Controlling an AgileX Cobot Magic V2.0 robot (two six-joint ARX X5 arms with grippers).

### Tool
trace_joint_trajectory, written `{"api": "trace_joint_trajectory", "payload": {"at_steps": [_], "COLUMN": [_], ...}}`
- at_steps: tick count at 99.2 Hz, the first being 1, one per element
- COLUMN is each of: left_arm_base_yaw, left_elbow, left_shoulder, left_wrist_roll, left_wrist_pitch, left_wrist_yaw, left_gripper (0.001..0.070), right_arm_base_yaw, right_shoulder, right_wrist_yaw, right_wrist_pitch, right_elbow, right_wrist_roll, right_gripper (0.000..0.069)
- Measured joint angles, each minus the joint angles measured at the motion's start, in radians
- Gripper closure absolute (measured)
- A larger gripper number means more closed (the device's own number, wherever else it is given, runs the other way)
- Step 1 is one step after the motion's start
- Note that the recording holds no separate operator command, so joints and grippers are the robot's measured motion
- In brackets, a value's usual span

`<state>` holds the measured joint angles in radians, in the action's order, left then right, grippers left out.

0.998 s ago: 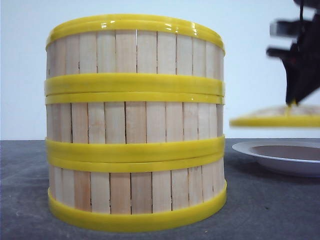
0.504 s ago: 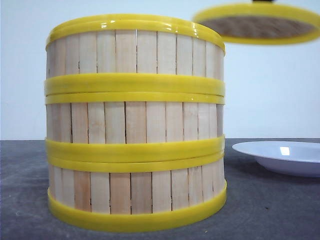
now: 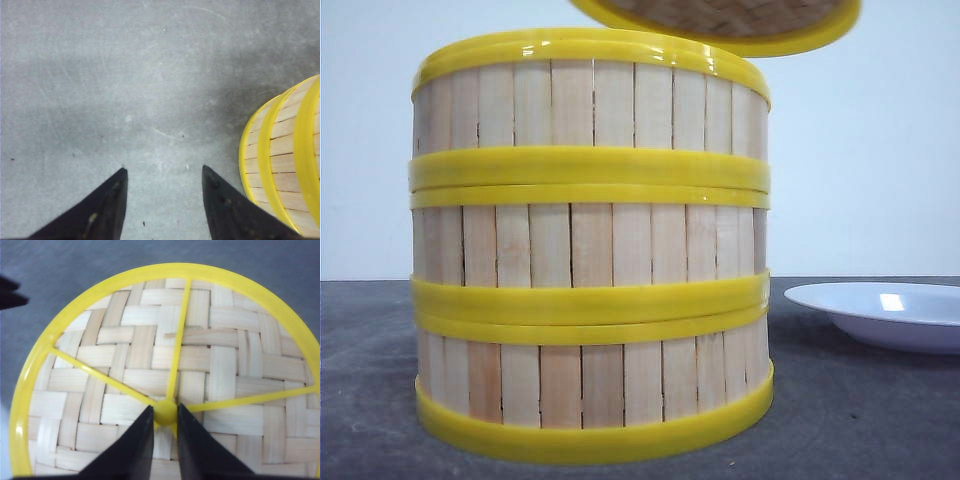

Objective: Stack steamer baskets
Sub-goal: 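Carry the lid over the stack and lower it on top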

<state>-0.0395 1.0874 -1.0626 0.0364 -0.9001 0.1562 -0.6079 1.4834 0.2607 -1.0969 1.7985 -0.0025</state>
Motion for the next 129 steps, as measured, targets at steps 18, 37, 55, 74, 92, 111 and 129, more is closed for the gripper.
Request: {"api": "trace_joint_trajectory", "payload": {"at_steps": [18, 37, 55, 74, 92, 111, 129], "left_arm_base_yaw": [0.0, 0.0, 0.0, 0.0, 0.0, 0.0, 0.0], "left_elbow": [0.0, 0.0, 0.0, 0.0, 0.0, 0.0, 0.0], "left_shoulder": [0.0, 0.0, 0.0, 0.0, 0.0, 0.0, 0.0], "left_wrist_roll": [0.0, 0.0, 0.0, 0.0, 0.0, 0.0, 0.0], "left_wrist_pitch": [0.0, 0.0, 0.0, 0.0, 0.0, 0.001, 0.003], "left_wrist_yaw": [0.0, 0.0, 0.0, 0.0, 0.0, 0.0, 0.0], "left_gripper": [0.0433, 0.0433, 0.0433, 0.0433, 0.0433, 0.0433, 0.0433], "right_arm_base_yaw": [-0.072, -0.124, -0.161, -0.18, -0.187, -0.191, -0.191], "right_shoulder": [0.041, 0.083, 0.118, 0.137, 0.15, 0.15, 0.151], "right_wrist_yaw": [-0.002, -0.005, -0.037, -0.078, -0.079, -0.079, -0.079], "right_wrist_pitch": [-0.002, -0.002, -0.003, -0.006, -0.015, -0.016, -0.017], "right_elbow": [0.0, 0.0, 0.0, 0.0, 0.0, 0.0, 0.0], "right_wrist_roll": [0.003, 0.003, 0.003, -0.001, -0.002, -0.009, -0.021], "right_gripper": [0.0641, 0.0641, 0.0641, 0.0641, 0.0641, 0.0641, 0.0641]}}
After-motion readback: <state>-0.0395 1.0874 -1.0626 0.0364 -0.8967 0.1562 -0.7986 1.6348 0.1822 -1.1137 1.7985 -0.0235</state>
